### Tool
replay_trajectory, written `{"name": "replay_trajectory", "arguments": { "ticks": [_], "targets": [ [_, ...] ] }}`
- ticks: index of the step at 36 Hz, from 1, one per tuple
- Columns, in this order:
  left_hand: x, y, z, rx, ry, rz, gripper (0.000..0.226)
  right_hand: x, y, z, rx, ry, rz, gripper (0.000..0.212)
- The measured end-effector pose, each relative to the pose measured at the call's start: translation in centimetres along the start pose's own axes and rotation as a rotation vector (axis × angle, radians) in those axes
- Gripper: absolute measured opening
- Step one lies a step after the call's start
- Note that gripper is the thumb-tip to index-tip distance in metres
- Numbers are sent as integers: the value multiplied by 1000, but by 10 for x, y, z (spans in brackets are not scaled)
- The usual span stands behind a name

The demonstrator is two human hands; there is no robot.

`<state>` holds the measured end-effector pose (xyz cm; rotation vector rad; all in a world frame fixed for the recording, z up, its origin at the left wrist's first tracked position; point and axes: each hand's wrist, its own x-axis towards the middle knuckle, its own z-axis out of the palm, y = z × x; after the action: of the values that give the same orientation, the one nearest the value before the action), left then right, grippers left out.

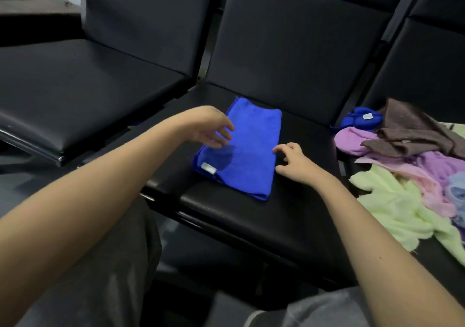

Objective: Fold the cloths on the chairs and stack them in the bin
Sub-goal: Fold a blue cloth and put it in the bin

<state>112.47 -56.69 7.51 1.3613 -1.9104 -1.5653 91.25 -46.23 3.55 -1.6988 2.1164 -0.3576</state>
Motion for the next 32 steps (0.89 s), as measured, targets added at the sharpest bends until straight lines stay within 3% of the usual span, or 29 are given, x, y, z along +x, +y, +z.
{"name": "replay_trajectory", "arguments": {
  "ticks": [3, 5, 6, 8, 15, 19, 23, 27, 29, 32],
  "targets": [
    [0, -16, -19, 592, 176, 214, 35, -6, 5, -3, 24, -57, -26, 59],
    [5, -28, -28, 941, 97, 225, 50, -9, 6, -4, 17, -87, -76, 62],
    [6, -34, -30, 1000, 28, 185, 55, -11, 7, -3, 17, -92, -98, 63],
    [7, -42, -31, 946, -62, 141, 58, -14, 7, 1, 8, -88, -122, 60],
    [2, -52, -12, 888, -70, 371, 70, -16, 4, 13, -63, 50, -229, 19],
    [6, -50, -16, 845, -203, 517, 51, -15, 1, 7, 20, 82, -226, 14],
    [1, -46, -14, 450, -353, 503, 19, -28, -5, -4, 397, -34, -129, 20],
    [2, -42, -15, 203, -258, 481, 16, -28, -5, -11, 621, 77, -80, 37],
    [7, -39, -12, 44, -157, 446, 29, -19, -5, -12, 690, 203, 3, 28],
    [18, -29, -2, -167, 134, 302, 13, -2, -8, -10, 892, 334, 137, 17]
  ]
}}
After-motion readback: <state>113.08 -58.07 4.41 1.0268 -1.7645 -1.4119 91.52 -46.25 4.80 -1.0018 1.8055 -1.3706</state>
